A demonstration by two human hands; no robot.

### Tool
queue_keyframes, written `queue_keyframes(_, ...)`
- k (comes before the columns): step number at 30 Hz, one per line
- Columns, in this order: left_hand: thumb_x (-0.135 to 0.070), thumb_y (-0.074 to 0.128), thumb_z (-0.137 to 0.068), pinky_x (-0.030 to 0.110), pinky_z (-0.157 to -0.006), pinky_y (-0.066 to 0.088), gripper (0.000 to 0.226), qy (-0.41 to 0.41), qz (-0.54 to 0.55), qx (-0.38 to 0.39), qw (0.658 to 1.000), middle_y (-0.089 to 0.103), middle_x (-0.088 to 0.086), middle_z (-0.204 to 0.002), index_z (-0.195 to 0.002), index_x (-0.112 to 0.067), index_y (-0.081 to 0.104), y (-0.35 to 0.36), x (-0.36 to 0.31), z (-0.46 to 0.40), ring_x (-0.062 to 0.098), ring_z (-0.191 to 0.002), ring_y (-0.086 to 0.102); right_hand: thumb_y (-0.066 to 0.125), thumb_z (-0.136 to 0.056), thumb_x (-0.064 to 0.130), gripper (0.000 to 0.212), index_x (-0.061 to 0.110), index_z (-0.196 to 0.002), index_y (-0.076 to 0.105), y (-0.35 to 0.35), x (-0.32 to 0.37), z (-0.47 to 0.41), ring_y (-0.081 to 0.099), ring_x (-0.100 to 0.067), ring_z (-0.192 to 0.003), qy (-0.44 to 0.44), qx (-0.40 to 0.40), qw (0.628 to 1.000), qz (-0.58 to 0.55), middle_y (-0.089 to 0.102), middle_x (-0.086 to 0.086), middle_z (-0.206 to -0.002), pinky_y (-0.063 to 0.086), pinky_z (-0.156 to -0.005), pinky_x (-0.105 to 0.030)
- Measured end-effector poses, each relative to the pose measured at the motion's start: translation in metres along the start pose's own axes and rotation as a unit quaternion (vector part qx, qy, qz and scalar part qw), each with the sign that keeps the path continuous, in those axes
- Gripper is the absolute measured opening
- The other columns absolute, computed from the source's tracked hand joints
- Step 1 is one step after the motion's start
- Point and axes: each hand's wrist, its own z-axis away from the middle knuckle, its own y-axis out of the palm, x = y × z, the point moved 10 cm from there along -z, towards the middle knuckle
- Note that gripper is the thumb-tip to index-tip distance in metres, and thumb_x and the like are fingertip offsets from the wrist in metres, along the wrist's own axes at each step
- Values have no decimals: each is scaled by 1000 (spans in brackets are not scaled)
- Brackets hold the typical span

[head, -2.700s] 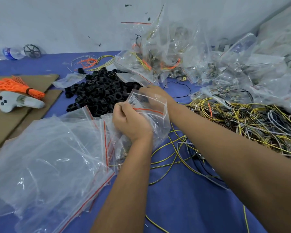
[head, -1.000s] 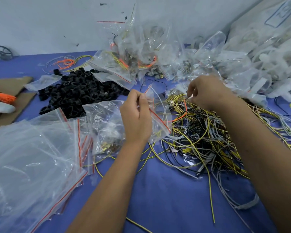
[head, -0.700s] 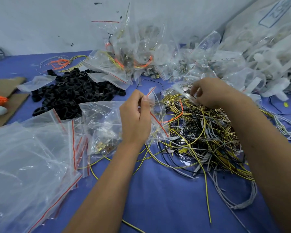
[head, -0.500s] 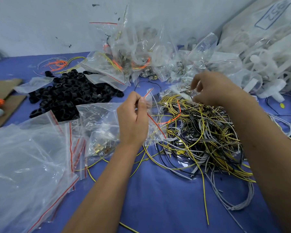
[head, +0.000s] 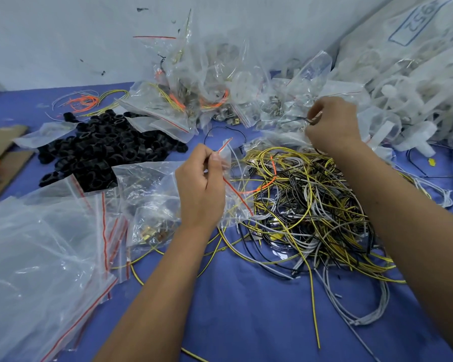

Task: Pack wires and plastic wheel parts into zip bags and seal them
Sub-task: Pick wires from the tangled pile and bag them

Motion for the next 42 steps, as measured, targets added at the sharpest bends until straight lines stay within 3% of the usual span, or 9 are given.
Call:
queue_keyframes(4, -20, 46, -104, 54, -69, 56, 29, -1, -1, -3, 1000, 70, 4, -78, -80, -5, 53, 0, 0, 0, 22, -75, 70, 67, -82, -5, 36, 10, -114, 65, 3, -1, -4, 62, -32, -102, -16, 9, 1000, 18, 62, -17, -118, 49, -80, -31)
queue_keyframes(7, -20, 46, -103, 53, -69, 56, 29, -1, -4, -4, 1000, 70, 2, -78, -79, -6, 53, 0, 0, 0, 20, -75, 70, 73, -83, 4, 20, 12, -101, 73, 1, 35, 8, 68, -23, -92, -144, 31, 989, -8, 71, -10, -100, 55, -86, -34)
queue_keyframes(13, -18, 47, -104, 54, -67, 56, 28, -3, 1, -7, 1000, 70, 3, -76, -78, -8, 52, -1, 0, 1, 18, -72, 70, 88, -76, 28, 31, 23, -100, 70, 50, 52, 28, 61, -18, -79, -207, 220, 949, 87, 67, 0, -89, 51, -77, -30)
queue_keyframes(19, -19, 47, -103, 54, -66, 56, 28, -2, -1, -7, 1000, 69, 5, -75, -78, -8, 51, -1, -2, 1, 17, -73, 70, 61, -76, -9, 30, 17, -91, 63, 32, 34, 10, 59, -25, -75, -174, 106, 978, 39, 64, -2, -77, 46, -67, -31)
queue_keyframes(22, -19, 47, -103, 55, -66, 54, 29, 0, -5, -7, 1000, 69, 6, -75, -78, -5, 52, -1, -3, 1, 18, -73, 69, 59, -72, -14, 34, 18, -81, 68, 24, 28, 6, 53, -25, -77, -181, 50, 973, 132, 55, 0, -83, 39, -65, -31)
queue_keyframes(27, -19, 47, -103, 56, -66, 54, 29, -6, -4, -4, 1000, 70, 7, -77, -79, -4, 52, -1, -1, 1, 24, -74, 69, 60, -87, 0, 24, 10, -89, 82, 52, 20, 8, 68, -30, -89, -149, 205, 952, 172, 77, -11, -93, 54, -83, -36)
queue_keyframes(33, -22, 47, -103, 58, -66, 53, 30, -5, -1, -3, 1000, 67, 13, -76, -79, -5, 52, -1, -1, 1, 34, -72, 65, 68, -93, 42, 29, 16, -96, 80, 65, 28, 12, 64, -25, -93, -171, 256, 929, 205, 76, -6, -96, 41, -102, -40)
queue_keyframes(39, -21, 47, -103, 57, -65, 53, 30, -5, -2, -4, 1000, 66, 15, -75, -78, -6, 51, -1, -3, 1, 35, -71, 65, 77, -87, 37, 15, 23, -91, 81, 34, 36, -1, 56, -26, -100, -188, 151, 958, 159, 69, -2, -85, 35, -107, -38)
queue_keyframes(42, -18, 48, -103, 45, -62, 54, 28, -4, -9, -16, 1000, 65, 1, -69, -75, -12, 48, -3, -5, 1, 10, -69, 67, 79, -84, 33, 14, 20, -90, 82, 5, 44, -5, 58, -23, -91, -173, 83, 978, 81, 67, -2, -82, 43, -83, -31)
